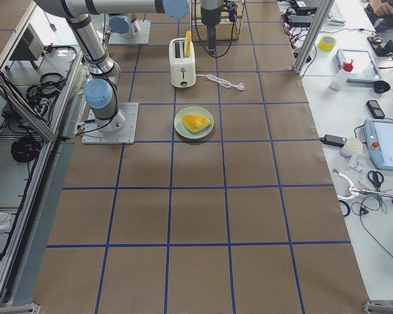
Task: Press toaster with right arm
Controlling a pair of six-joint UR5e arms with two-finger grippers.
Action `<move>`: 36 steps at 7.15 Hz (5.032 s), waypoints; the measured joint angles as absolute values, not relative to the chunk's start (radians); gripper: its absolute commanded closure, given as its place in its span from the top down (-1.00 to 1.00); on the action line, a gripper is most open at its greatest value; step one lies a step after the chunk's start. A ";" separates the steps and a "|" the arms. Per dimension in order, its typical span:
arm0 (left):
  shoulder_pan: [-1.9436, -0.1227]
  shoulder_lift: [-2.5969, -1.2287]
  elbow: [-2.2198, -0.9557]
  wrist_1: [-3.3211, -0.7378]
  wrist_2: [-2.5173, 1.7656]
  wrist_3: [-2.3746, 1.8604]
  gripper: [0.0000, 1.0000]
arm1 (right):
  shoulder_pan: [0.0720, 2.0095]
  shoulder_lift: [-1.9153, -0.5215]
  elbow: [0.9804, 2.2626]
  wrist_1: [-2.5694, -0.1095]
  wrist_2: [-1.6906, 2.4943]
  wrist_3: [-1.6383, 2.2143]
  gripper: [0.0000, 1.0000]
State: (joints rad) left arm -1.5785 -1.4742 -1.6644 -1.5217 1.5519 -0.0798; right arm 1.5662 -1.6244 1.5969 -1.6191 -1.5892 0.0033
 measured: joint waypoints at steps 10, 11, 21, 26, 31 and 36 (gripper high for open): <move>-1.578 -1.474 -1.664 -1.521 1.551 -0.080 1.00 | 1.560 -1.742 1.778 -1.436 -1.535 0.024 -1.00; -1.578 -1.474 -1.664 -1.521 1.552 -0.080 1.00 | 1.558 -1.744 1.800 -1.444 -1.510 0.019 -1.00; -1.578 -1.474 -1.664 -1.521 1.552 -0.080 1.00 | 1.525 -1.730 2.076 -1.757 -1.233 -0.055 -1.00; -1.578 -1.474 -1.664 -1.522 1.552 -0.080 1.00 | 1.521 -1.716 2.090 -1.752 -1.198 -0.066 -1.00; -1.578 -1.474 -1.664 -1.521 1.552 -0.080 1.00 | 1.522 -1.681 2.092 -1.747 -1.192 -0.065 -1.00; -1.578 -1.474 -1.664 -1.521 1.552 -0.080 1.00 | 1.523 -1.653 2.094 -1.741 -1.193 -0.064 -1.00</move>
State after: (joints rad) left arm -1.5785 -1.4742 -1.6644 -1.5210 1.5524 -0.0798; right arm 1.5229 -1.6528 2.0943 -1.7412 -1.1934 -0.0635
